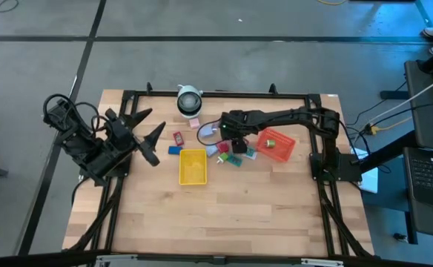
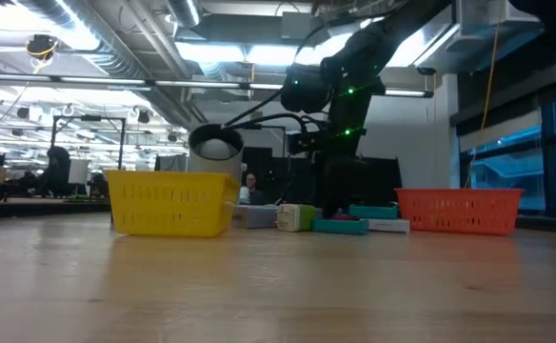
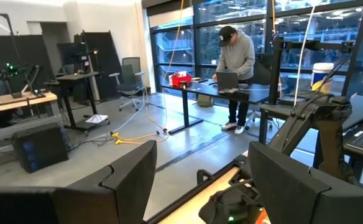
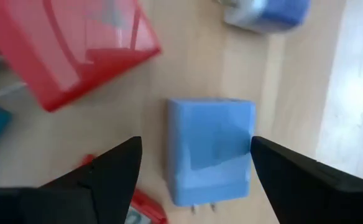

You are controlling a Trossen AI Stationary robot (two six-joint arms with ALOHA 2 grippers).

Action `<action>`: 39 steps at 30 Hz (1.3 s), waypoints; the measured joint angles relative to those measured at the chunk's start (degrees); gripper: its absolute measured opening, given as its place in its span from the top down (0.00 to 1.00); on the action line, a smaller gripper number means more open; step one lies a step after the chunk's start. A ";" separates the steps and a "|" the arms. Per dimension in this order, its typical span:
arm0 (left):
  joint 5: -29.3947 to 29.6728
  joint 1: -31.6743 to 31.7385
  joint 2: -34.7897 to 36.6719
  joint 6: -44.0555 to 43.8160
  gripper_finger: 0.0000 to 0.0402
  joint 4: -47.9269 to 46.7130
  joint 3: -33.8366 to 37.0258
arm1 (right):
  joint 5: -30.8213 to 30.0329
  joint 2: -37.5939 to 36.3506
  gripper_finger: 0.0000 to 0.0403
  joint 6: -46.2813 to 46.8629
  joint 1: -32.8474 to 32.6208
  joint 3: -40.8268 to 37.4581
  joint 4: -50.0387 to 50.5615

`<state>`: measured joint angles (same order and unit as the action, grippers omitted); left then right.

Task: Pick & Place Office items
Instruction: Put the top right blue charger adapter into the orange basket

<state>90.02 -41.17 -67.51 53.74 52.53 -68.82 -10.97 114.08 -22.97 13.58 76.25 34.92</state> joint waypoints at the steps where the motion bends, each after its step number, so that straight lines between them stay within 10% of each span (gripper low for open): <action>1: 0.00 0.00 0.00 -0.02 0.38 0.03 0.00 | -0.08 0.02 0.24 -0.02 0.18 0.00 0.00; 26: -0.02 0.00 0.00 -0.50 0.38 2.89 0.00 | 10.11 1.84 0.25 6.03 4.22 0.57 -1.70; 39: 0.00 0.00 0.00 -0.49 0.38 2.85 0.00 | 7.75 1.84 0.48 25.65 4.84 1.46 -1.30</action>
<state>90.02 -41.17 -67.51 53.24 55.37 -68.82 -3.23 115.92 2.67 18.42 77.71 33.62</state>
